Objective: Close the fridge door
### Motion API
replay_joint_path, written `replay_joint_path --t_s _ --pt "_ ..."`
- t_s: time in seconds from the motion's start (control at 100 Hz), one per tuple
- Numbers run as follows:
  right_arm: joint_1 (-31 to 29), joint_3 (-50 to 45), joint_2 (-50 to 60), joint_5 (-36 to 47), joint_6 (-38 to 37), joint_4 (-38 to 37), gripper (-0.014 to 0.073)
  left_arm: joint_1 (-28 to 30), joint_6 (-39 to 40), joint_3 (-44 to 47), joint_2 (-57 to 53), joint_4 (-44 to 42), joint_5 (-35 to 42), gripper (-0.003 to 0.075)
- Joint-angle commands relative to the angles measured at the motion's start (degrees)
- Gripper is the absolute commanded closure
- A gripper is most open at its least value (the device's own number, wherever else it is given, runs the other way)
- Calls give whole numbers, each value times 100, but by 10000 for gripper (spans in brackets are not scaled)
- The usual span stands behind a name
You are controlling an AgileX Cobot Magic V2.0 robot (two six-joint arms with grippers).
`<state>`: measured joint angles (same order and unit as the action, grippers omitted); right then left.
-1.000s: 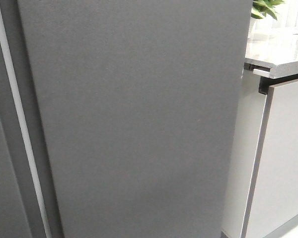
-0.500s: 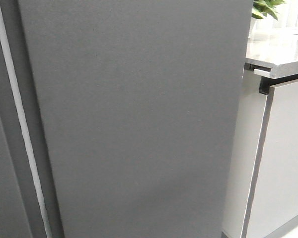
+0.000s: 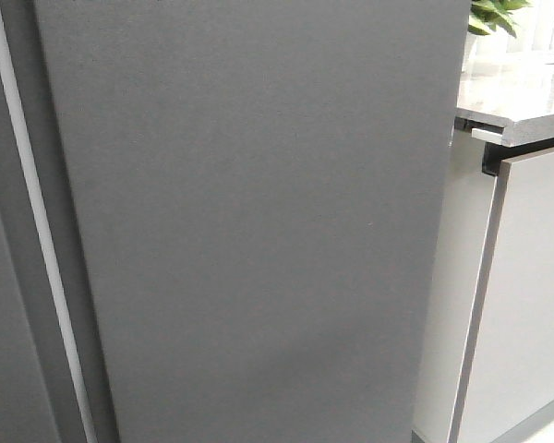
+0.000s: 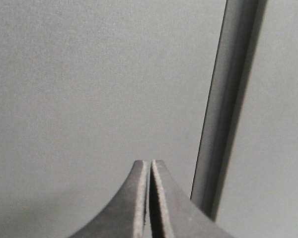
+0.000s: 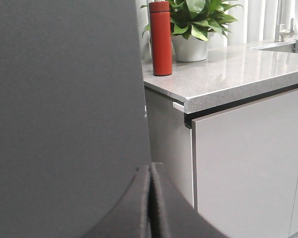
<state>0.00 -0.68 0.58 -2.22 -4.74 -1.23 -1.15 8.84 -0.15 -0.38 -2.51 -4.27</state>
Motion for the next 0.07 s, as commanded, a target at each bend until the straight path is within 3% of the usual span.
replay_joint_path --t_s 0.0,0.06 --pt "-16 -144 116 412 -10 -76 665 3 11 231 -129 36 476 740" --pt "-16 -144 116 412 -10 -76 665 3 11 231 -129 36 476 740"
